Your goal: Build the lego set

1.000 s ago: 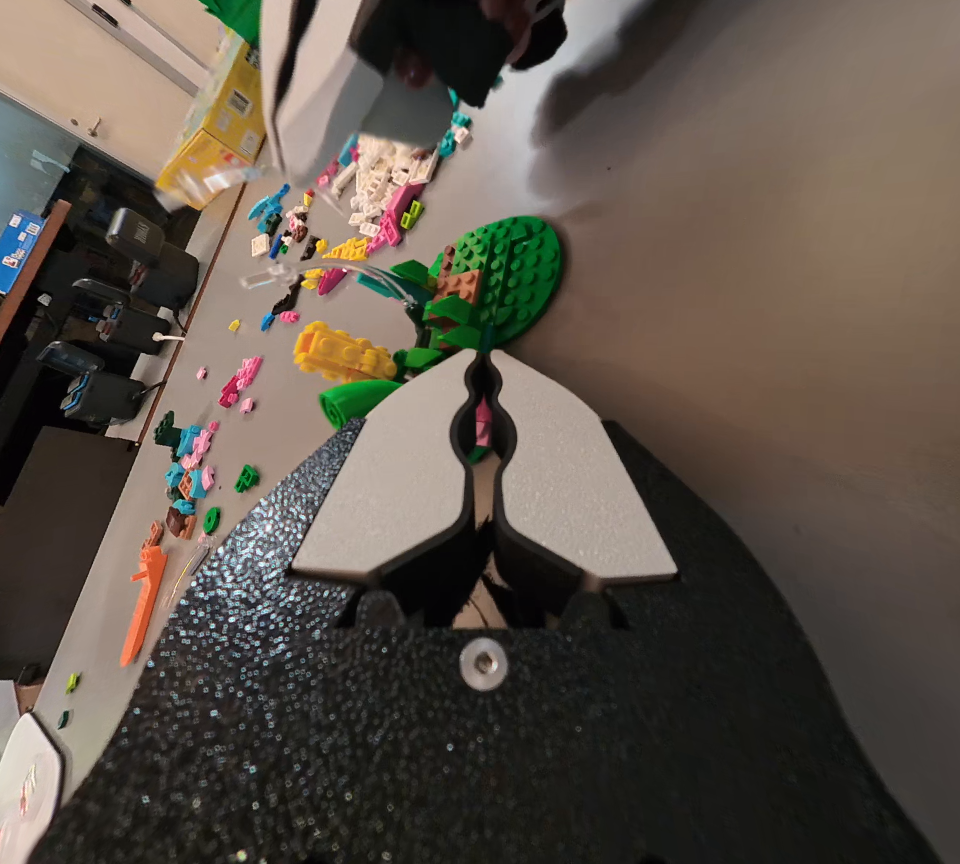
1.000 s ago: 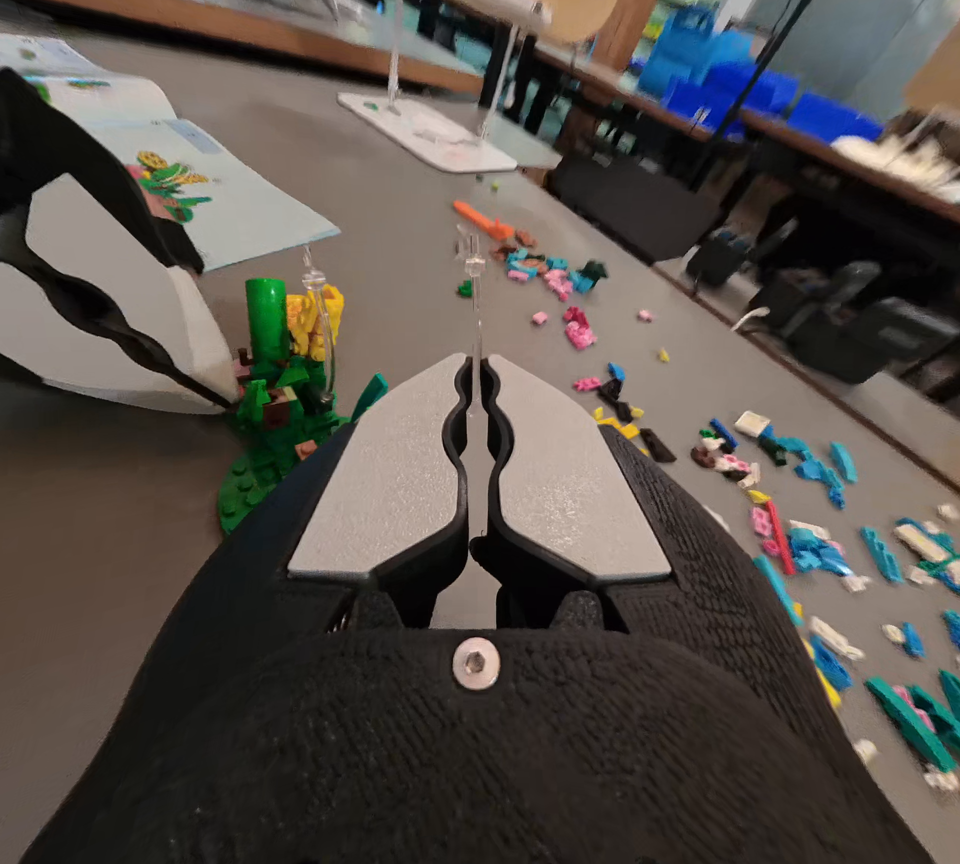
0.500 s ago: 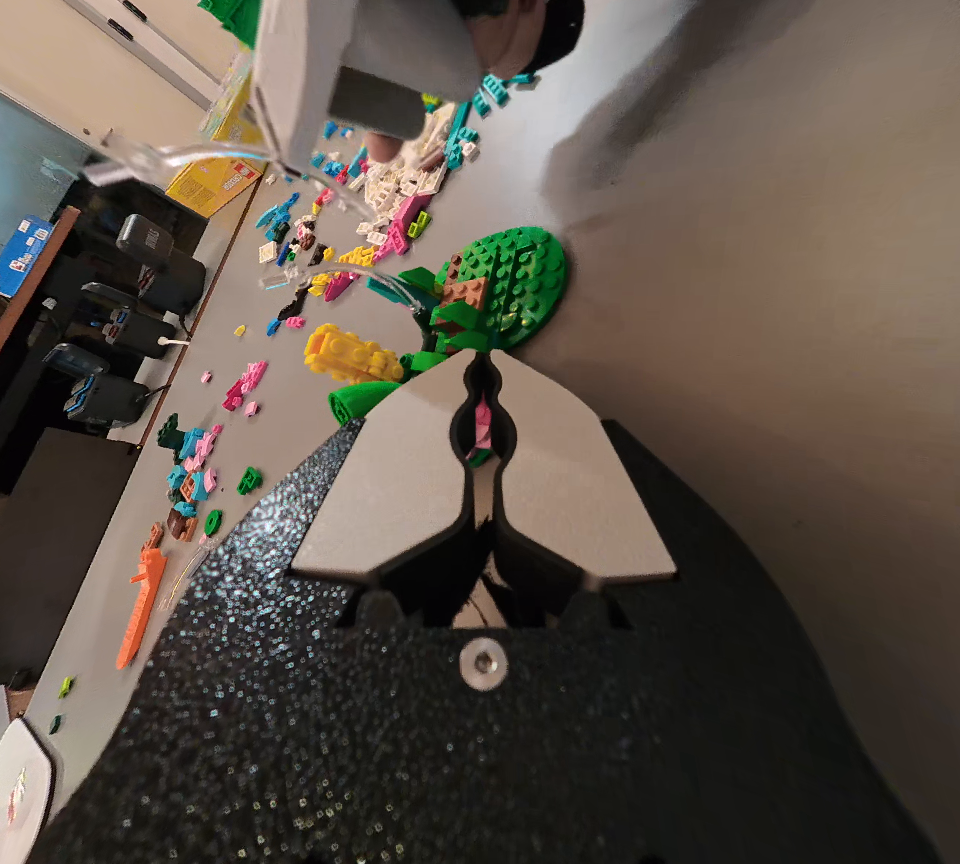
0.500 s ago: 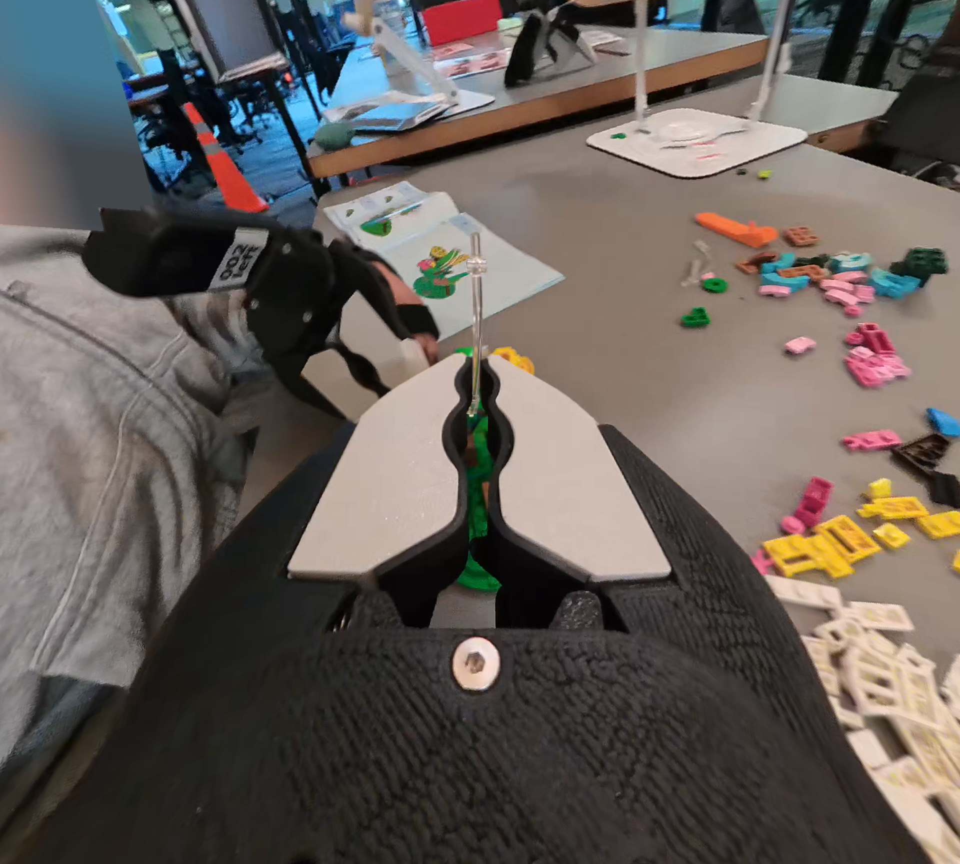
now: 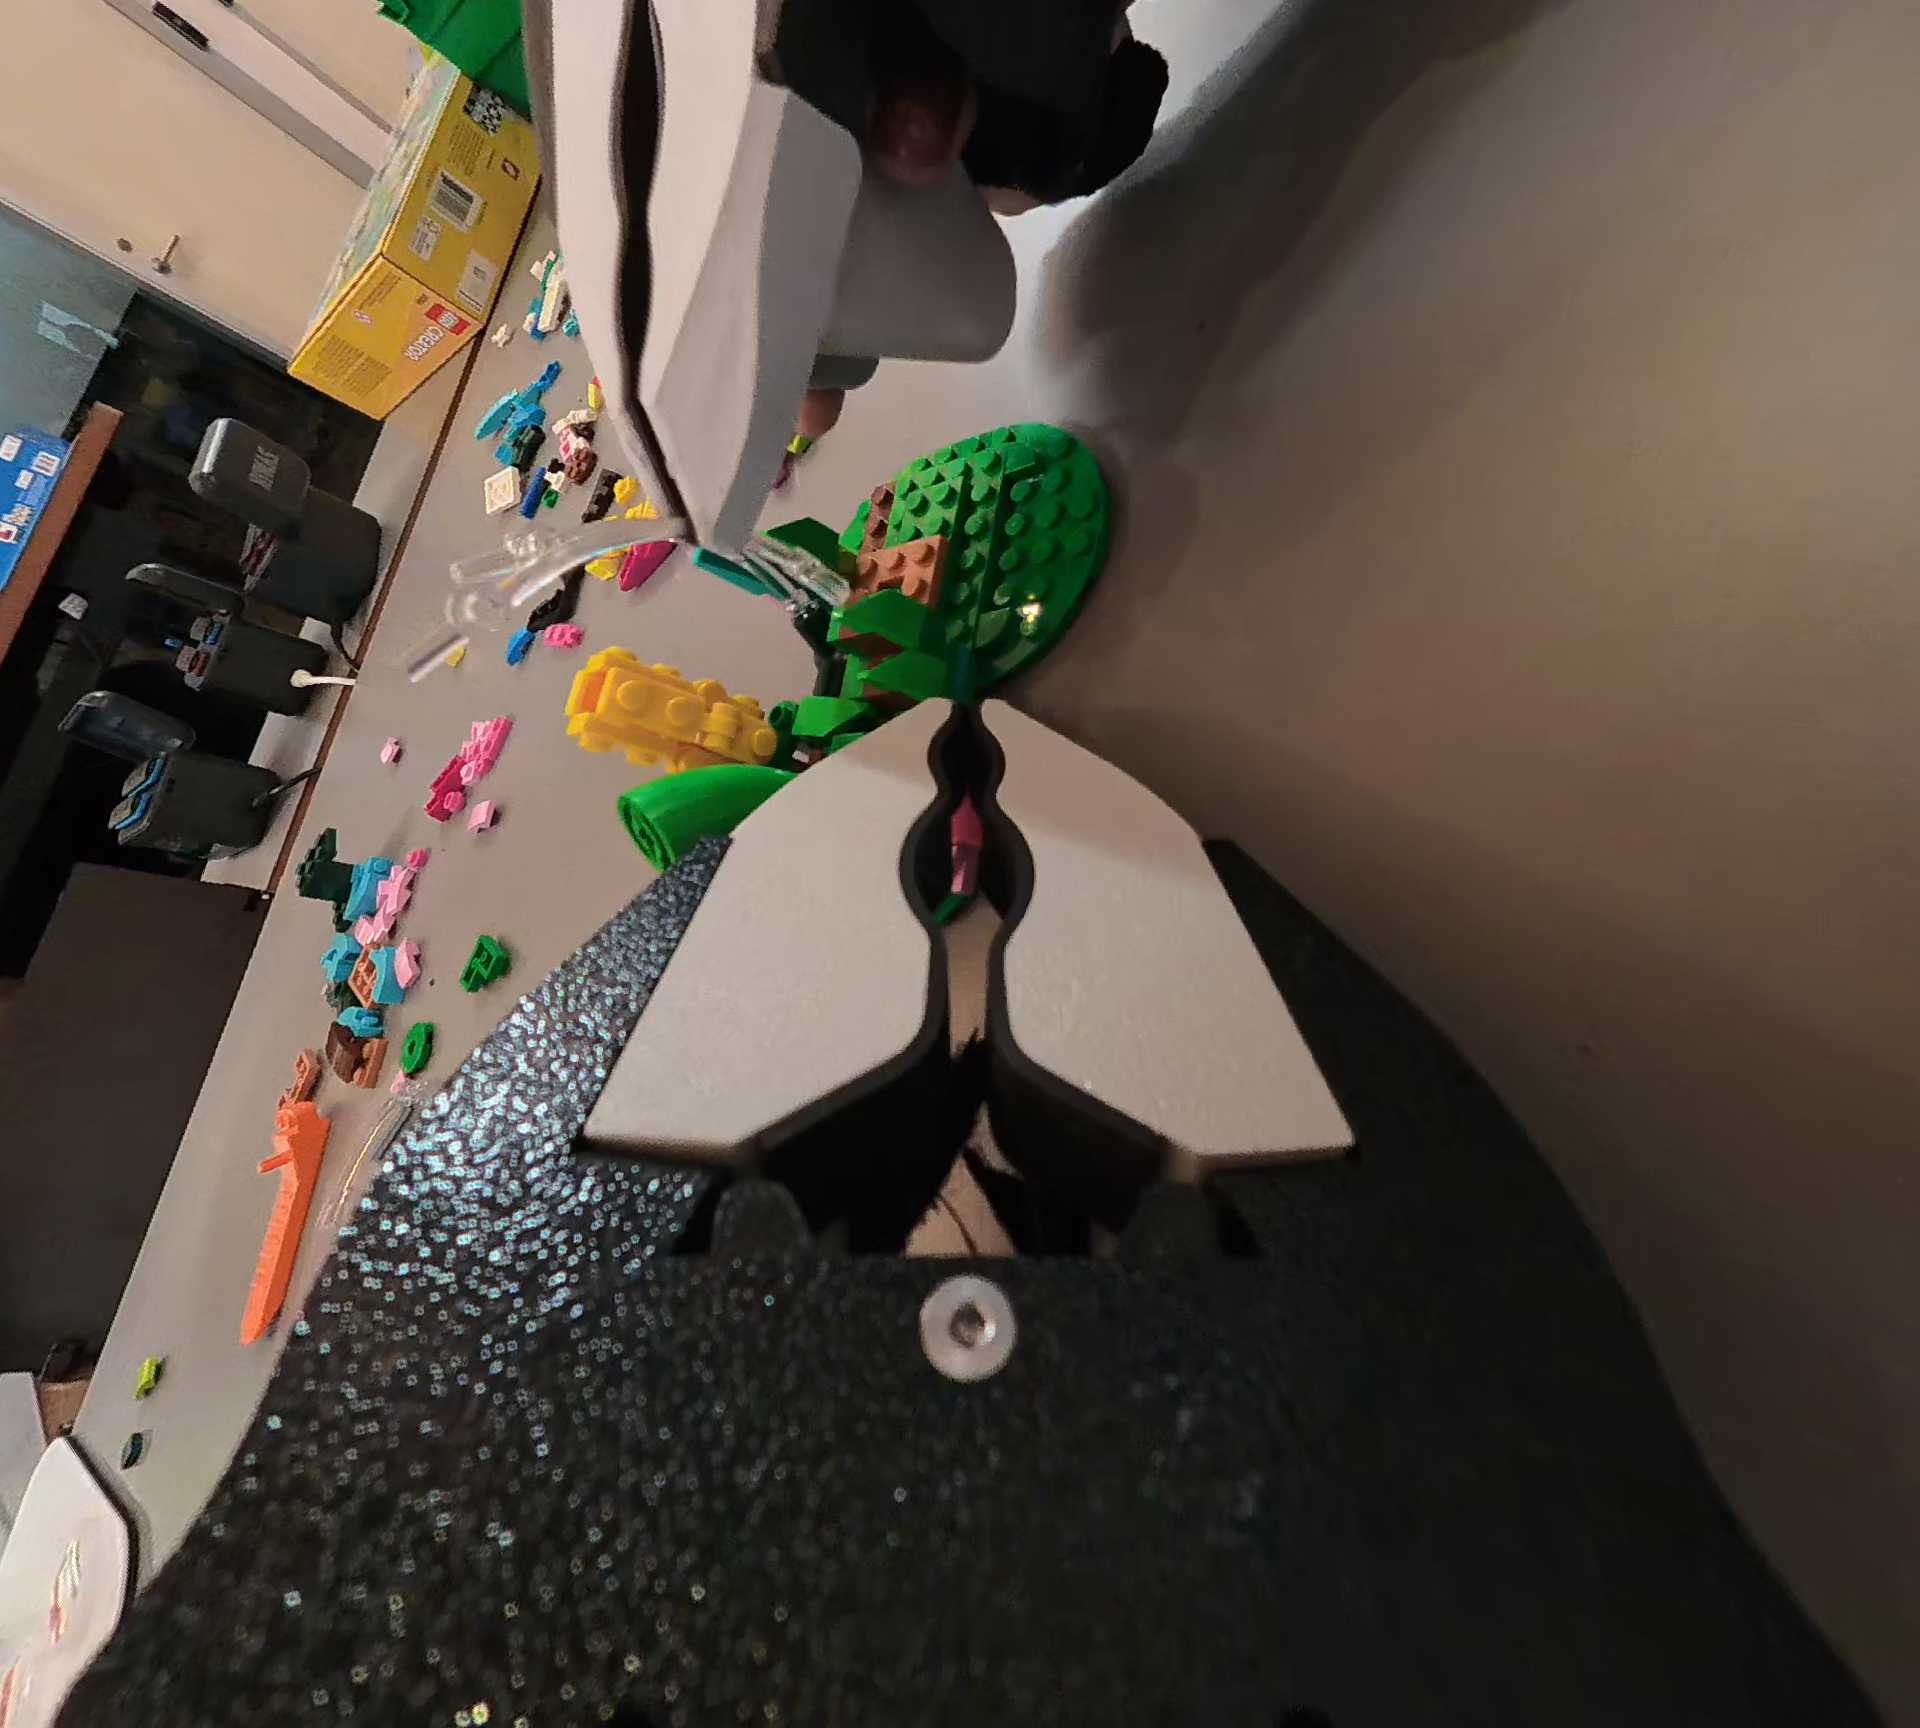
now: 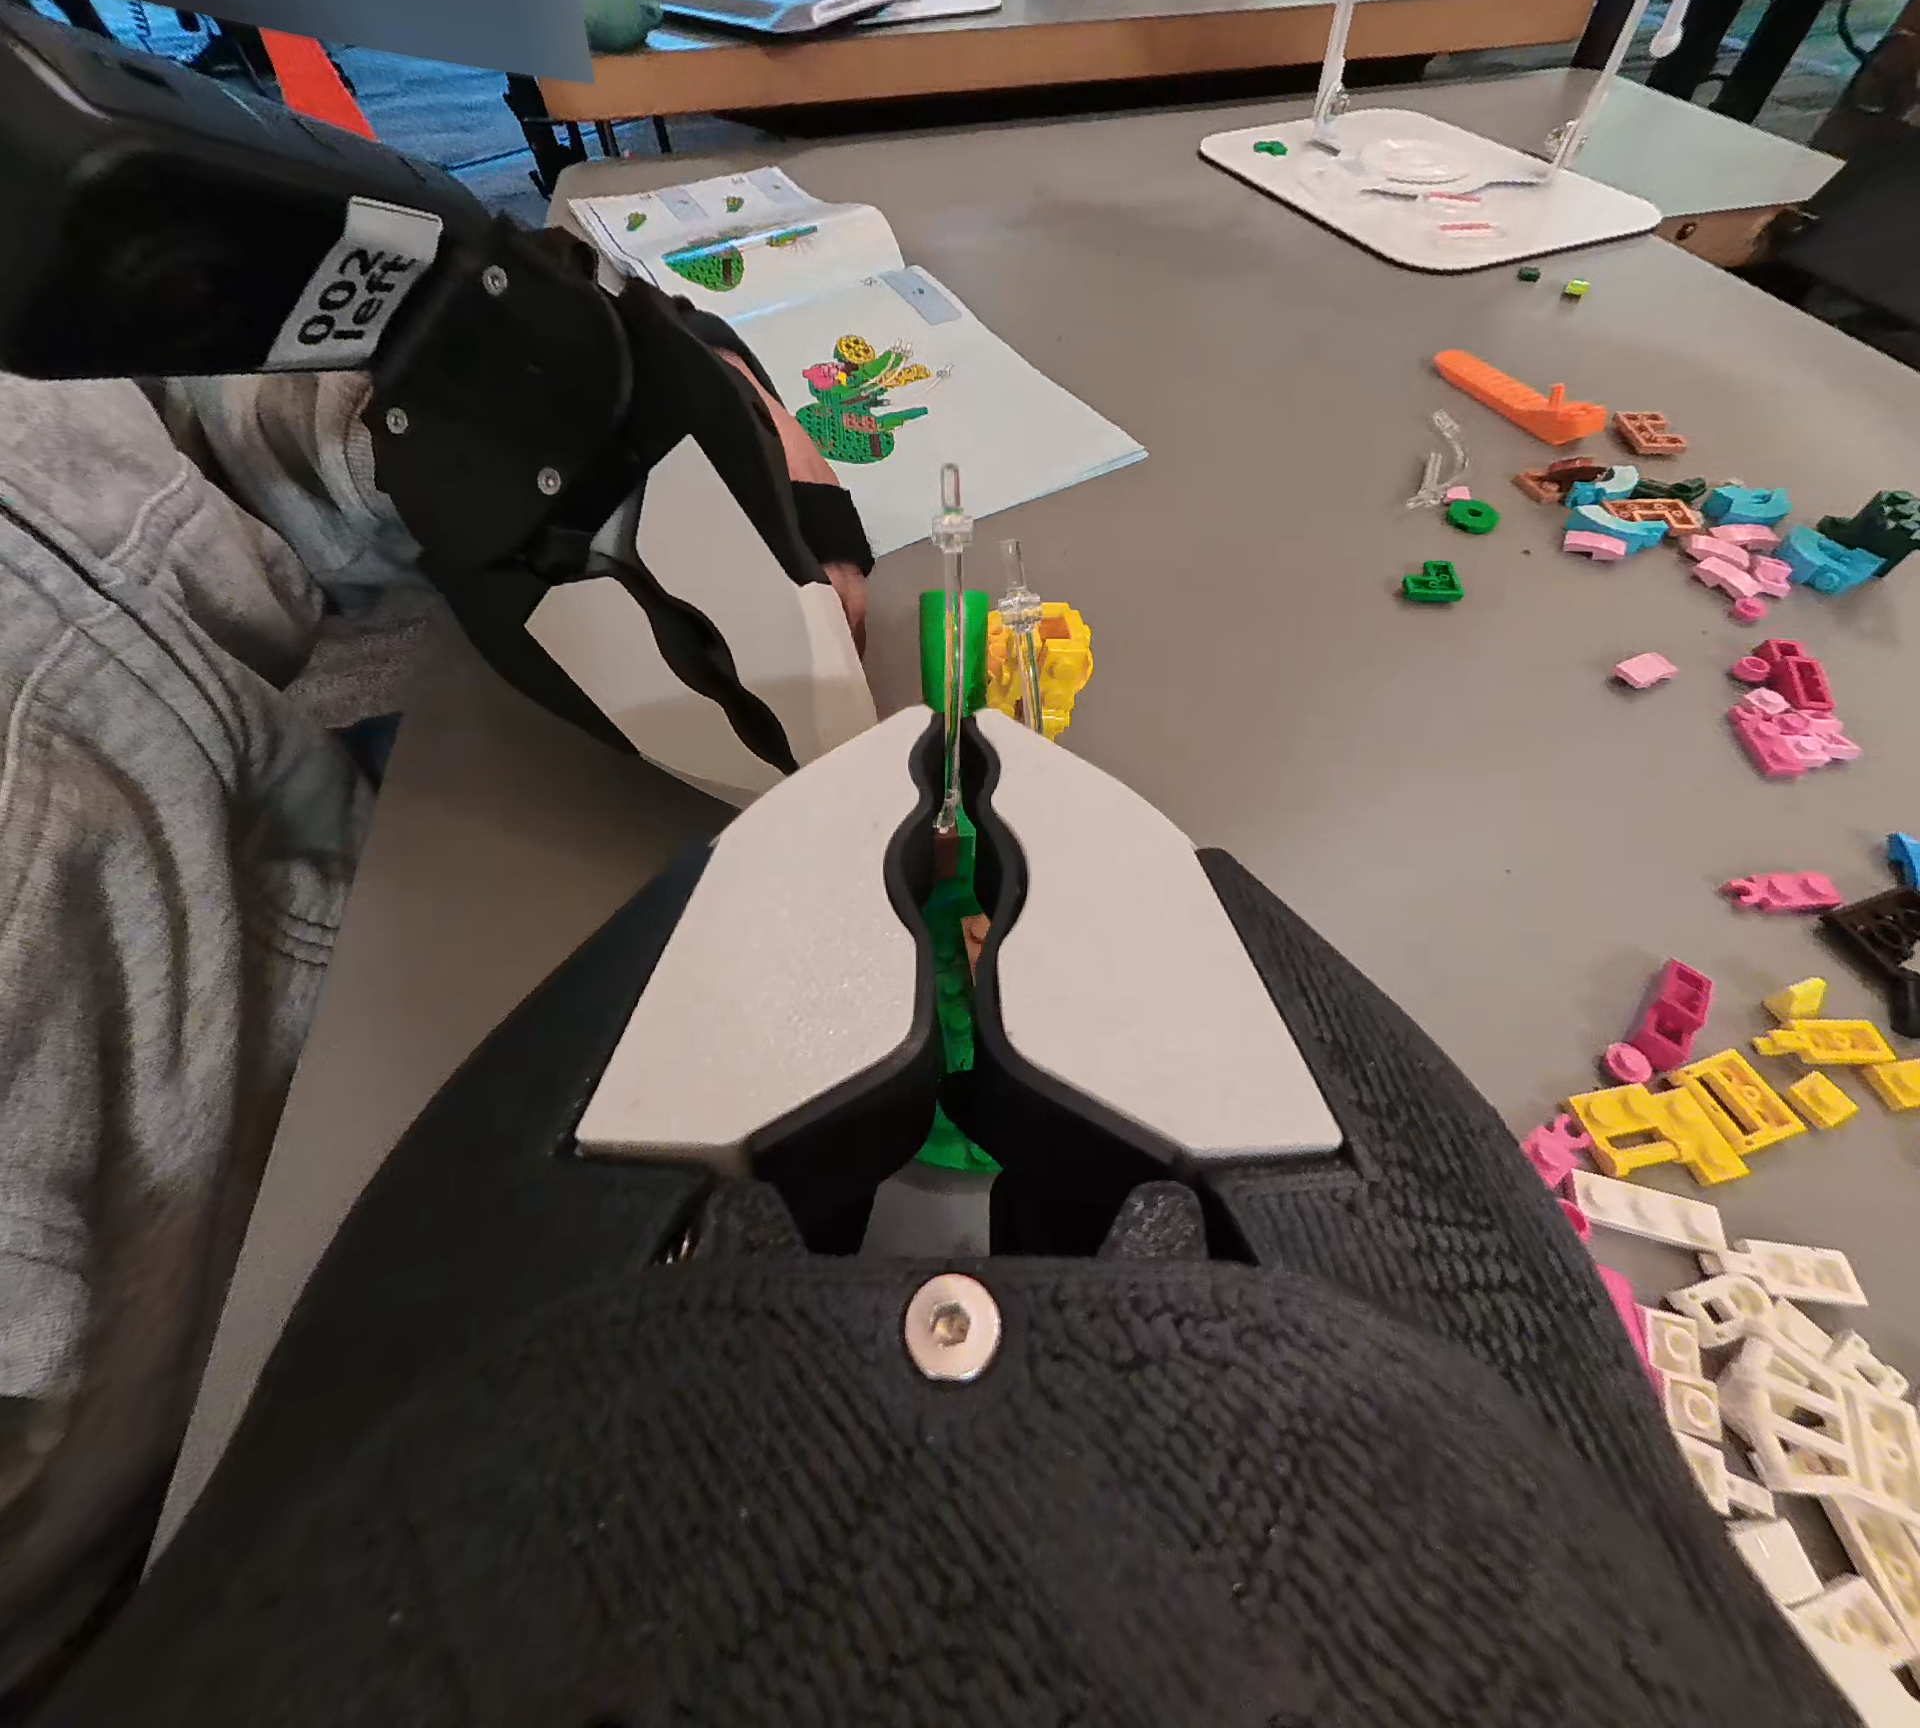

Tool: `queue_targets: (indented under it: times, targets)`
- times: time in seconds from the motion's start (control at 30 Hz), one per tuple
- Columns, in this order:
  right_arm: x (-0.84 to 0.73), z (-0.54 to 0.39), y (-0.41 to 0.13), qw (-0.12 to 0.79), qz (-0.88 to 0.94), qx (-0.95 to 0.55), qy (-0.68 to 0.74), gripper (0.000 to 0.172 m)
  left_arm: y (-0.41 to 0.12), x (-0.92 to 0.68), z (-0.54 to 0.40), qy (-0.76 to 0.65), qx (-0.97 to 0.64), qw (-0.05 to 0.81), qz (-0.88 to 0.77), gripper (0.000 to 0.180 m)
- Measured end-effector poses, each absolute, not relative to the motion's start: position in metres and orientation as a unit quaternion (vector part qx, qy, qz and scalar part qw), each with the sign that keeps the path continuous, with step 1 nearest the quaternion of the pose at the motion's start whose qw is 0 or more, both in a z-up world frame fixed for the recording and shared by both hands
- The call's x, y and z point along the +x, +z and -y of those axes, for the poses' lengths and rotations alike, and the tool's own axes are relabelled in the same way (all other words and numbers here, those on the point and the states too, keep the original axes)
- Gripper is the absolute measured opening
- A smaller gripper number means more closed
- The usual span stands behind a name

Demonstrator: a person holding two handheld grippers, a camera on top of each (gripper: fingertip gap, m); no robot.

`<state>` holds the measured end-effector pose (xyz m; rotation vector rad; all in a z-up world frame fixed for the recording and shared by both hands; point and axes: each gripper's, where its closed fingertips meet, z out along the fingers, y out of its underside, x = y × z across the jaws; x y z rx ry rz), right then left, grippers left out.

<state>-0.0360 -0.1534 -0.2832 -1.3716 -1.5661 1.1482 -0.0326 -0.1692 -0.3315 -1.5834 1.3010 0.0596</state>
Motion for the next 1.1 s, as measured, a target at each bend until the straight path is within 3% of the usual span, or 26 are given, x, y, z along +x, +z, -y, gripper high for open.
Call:
queue_targets:
  times: [1.1]
  targets:
    - [-0.0379, 0.162, -0.286, 0.361, 0.607, -0.541, 0.457, 0.001, -0.3283, -0.0272, 0.1715, 0.006, -0.658, 0.527, -0.538, 0.0]
